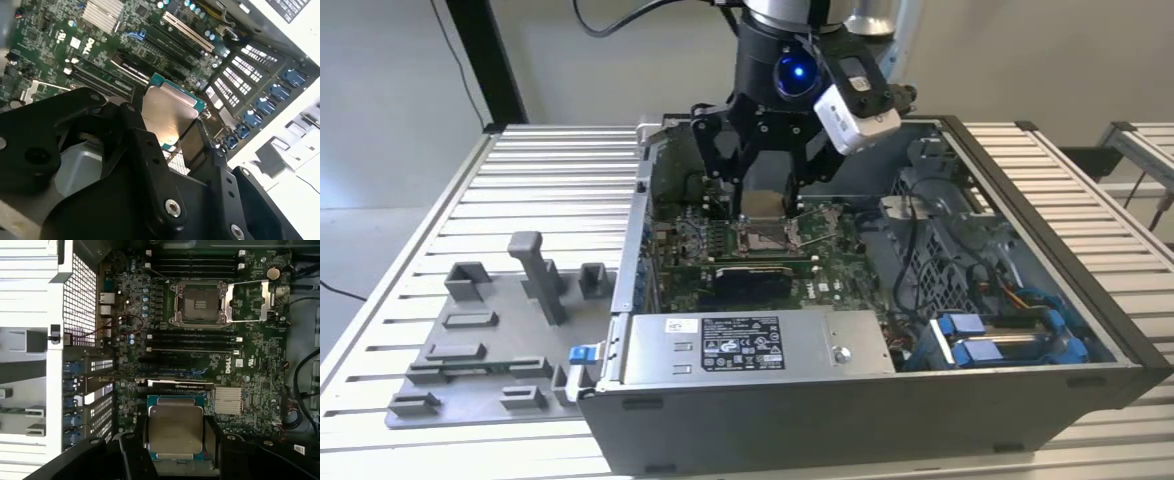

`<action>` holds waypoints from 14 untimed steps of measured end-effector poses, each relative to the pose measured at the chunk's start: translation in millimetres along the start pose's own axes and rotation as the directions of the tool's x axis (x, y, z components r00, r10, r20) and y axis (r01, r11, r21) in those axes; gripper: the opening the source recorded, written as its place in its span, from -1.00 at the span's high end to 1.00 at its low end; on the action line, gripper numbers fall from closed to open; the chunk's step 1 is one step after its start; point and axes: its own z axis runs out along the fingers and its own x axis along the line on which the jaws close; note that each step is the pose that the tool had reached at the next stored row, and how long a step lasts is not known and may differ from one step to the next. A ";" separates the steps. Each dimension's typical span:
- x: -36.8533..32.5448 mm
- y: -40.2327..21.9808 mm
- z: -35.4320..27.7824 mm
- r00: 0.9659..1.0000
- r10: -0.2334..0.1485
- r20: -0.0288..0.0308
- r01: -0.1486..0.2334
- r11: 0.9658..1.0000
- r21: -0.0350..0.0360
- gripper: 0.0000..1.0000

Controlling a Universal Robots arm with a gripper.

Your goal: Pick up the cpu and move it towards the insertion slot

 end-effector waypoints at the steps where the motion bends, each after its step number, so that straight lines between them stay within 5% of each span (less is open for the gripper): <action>1: -4.2 0.0 -0.2 1.000 0.000 0.000 0.000 1.000 0.000 1.00; 6: -21.5 -0.1 -1.4 1.000 0.000 -0.002 0.000 1.000 0.000 1.00; 14: -22.9 0.2 -1.4 1.000 0.000 -0.002 0.000 1.000 0.000 1.00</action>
